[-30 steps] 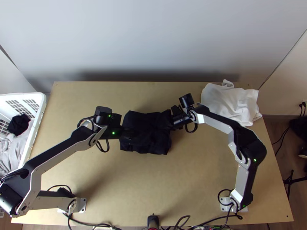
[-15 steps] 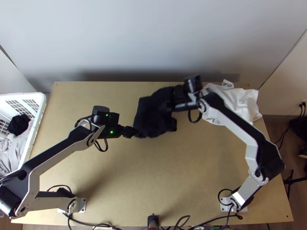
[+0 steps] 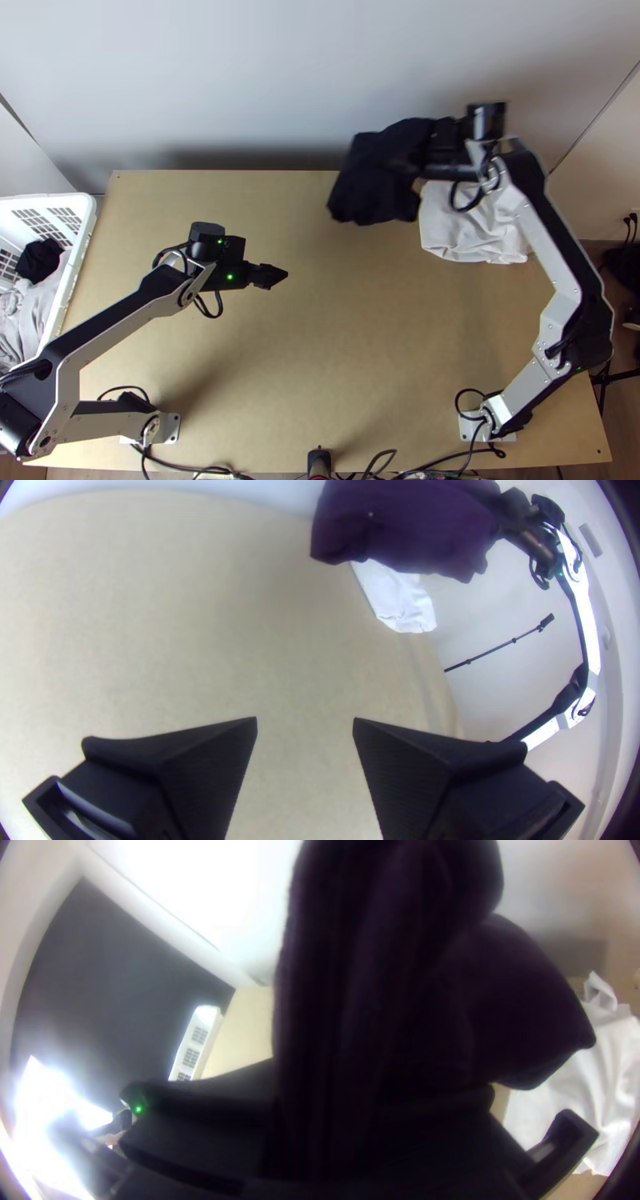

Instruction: Fold the t-shirt

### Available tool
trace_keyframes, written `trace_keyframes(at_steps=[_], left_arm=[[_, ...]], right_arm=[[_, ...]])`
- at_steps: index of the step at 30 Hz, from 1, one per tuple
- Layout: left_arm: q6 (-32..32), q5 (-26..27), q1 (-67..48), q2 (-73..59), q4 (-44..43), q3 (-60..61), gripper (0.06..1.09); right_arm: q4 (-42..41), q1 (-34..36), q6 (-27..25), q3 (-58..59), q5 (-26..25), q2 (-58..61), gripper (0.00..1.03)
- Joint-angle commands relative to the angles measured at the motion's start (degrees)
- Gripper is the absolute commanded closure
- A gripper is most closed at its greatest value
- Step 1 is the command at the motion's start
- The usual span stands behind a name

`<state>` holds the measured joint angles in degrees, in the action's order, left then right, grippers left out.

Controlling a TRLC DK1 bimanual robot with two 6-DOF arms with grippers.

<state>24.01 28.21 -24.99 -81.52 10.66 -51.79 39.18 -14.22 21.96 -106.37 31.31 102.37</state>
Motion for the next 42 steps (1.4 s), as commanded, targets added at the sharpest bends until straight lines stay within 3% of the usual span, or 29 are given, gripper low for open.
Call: trace_keyframes(at_steps=[1,8,16,19,30,42], left_arm=[[0.07,0.01,0.12,0.39,-0.02,0.02,0.36],[-0.02,0.01,0.56,0.48,0.07,0.02,0.36],[-0.10,0.01,0.82,0.48,0.16,-0.15,0.36],[-0.28,0.01,1.00,0.48,0.16,-0.24,0.36],[-0.37,0.01,1.09,0.22,0.42,-0.59,0.36],[-0.54,0.01,2.58,0.74,1.39,-0.68,0.36]], right_arm=[[6.96,9.38,-3.06,-7.89,0.68,2.75,1.00],[15.75,15.01,-8.16,-10.53,3.41,5.39,1.00],[26.83,20.99,-22.13,-13.08,10.35,8.38,1.00],[29.29,24.41,-25.21,-14.75,12.46,10.57,1.00],[33.59,31.71,-30.04,-22.92,18.88,21.56,1.00],[33.59,38.74,-33.82,-25.64,16.94,34.83,1.00]])
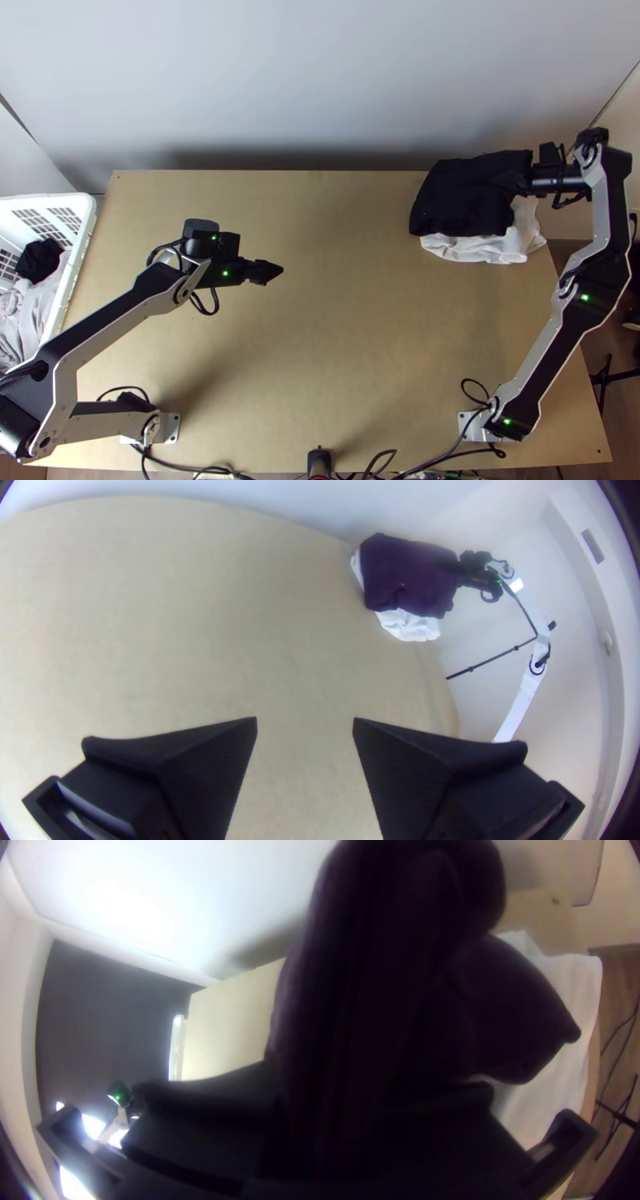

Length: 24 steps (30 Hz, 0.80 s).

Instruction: Fold the t-shirt

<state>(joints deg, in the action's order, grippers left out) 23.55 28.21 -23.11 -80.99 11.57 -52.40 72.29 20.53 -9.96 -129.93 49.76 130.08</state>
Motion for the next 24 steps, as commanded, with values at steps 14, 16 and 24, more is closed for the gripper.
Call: trace_keyframes(at_steps=[14,16,24], left_arm=[[-0.17,0.01,0.79,0.22,0.73,-0.42,0.36],[-0.17,0.01,0.79,0.13,0.73,-0.42,0.36],[-0.17,0.01,0.79,0.31,1.52,-0.60,0.36]], right_arm=[[-4.97,10.67,-1.56,-3.67,-12.14,18.63,1.00],[-4.88,10.75,-1.56,-3.31,-13.63,20.12,1.00],[-4.35,10.32,-1.56,-1.91,-13.37,16.26,0.97]])
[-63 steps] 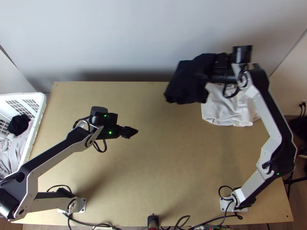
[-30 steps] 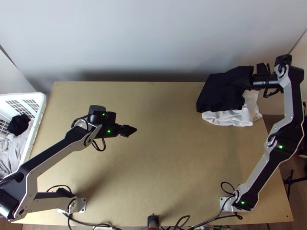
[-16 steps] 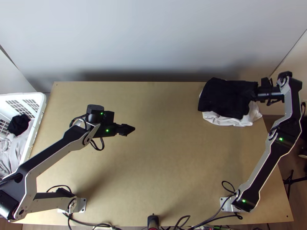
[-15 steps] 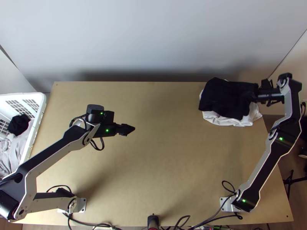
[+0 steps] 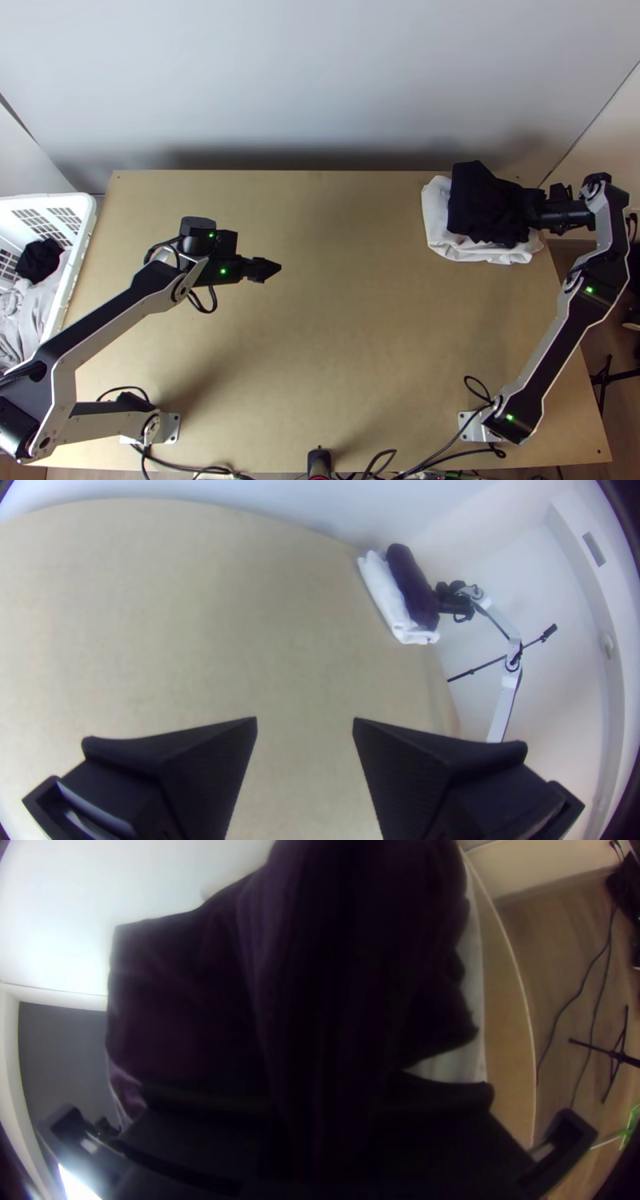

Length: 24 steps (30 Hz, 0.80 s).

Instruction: Fold the t-shirt

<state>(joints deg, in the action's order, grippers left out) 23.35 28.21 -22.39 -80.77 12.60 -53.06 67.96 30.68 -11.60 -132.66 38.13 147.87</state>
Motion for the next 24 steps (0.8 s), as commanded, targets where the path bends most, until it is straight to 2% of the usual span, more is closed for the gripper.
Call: trace_keyframes(at_steps=[1,3,4,7,9,19,24], left_arm=[[0.02,0.01,0.07,0.09,0.50,0.15,0.36],[0.02,0.01,-0.02,0.09,0.50,0.06,0.36],[0.02,0.01,-0.02,0.00,0.41,-0.03,0.36],[0.11,0.01,-0.20,-0.26,0.23,-0.29,0.36],[0.11,0.01,-0.11,-0.26,0.23,-0.38,0.36],[0.02,0.01,0.07,-0.26,0.32,-0.47,0.36],[0.11,0.01,0.07,-0.44,0.32,-0.47,0.36]], right_arm=[[0.06,0.00,0.08,0.91,-1.65,-2.24,0.84],[0.15,-0.09,0.17,1.09,-1.48,-3.29,0.59],[0.33,-0.18,0.17,1.18,-1.48,-3.64,0.55],[0.33,-0.18,0.17,1.35,-1.39,-4.44,0.55],[0.33,-0.27,0.17,1.26,-1.48,-5.23,0.40],[-0.82,-1.50,1.66,0.03,-1.65,-13.05,0.38],[-2.22,-2.73,2.02,-0.41,-5.26,-17.88,0.38]])
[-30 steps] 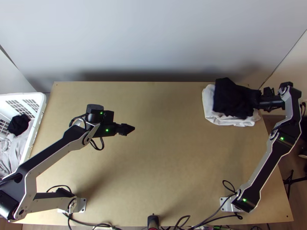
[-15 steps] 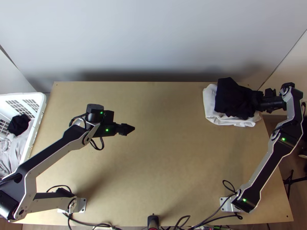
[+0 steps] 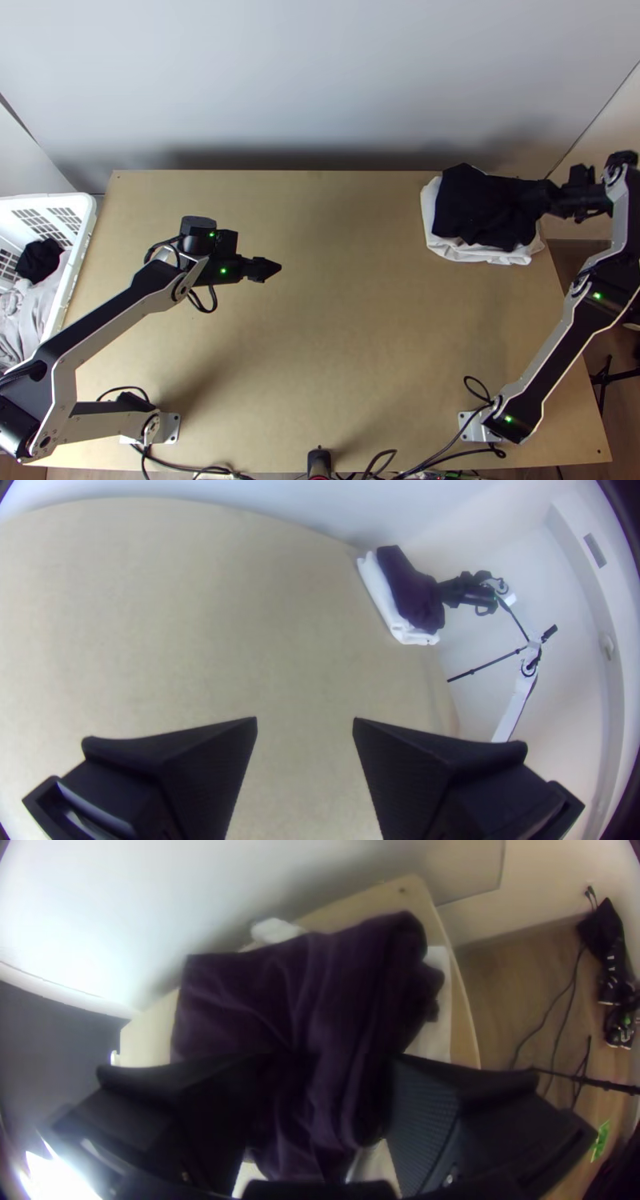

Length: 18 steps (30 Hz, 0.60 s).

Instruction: Fold the t-shirt

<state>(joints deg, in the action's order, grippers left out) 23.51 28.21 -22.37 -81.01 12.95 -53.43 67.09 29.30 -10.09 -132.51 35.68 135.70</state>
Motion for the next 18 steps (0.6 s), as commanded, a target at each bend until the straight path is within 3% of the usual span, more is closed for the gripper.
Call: trace_keyframes(at_steps=[1,8,13,18], left_arm=[[-0.04,0.01,0.05,-0.20,-0.12,-0.10,0.36],[0.14,0.01,0.05,-0.02,-0.12,0.17,0.36],[0.22,0.01,0.05,0.07,-0.12,0.26,0.36],[0.57,0.09,-0.31,-0.02,-0.38,-0.27,0.36]], right_arm=[[-1.52,-1.61,0.51,-0.65,-3.51,-6.76,0.38],[-1.79,-4.51,2.00,-0.73,-7.56,-12.83,0.38],[-1.79,-9.52,6.31,0.32,-7.03,-15.02,0.38],[-1.70,-15.06,6.92,9.11,-4.30,-11.95,0.38]])
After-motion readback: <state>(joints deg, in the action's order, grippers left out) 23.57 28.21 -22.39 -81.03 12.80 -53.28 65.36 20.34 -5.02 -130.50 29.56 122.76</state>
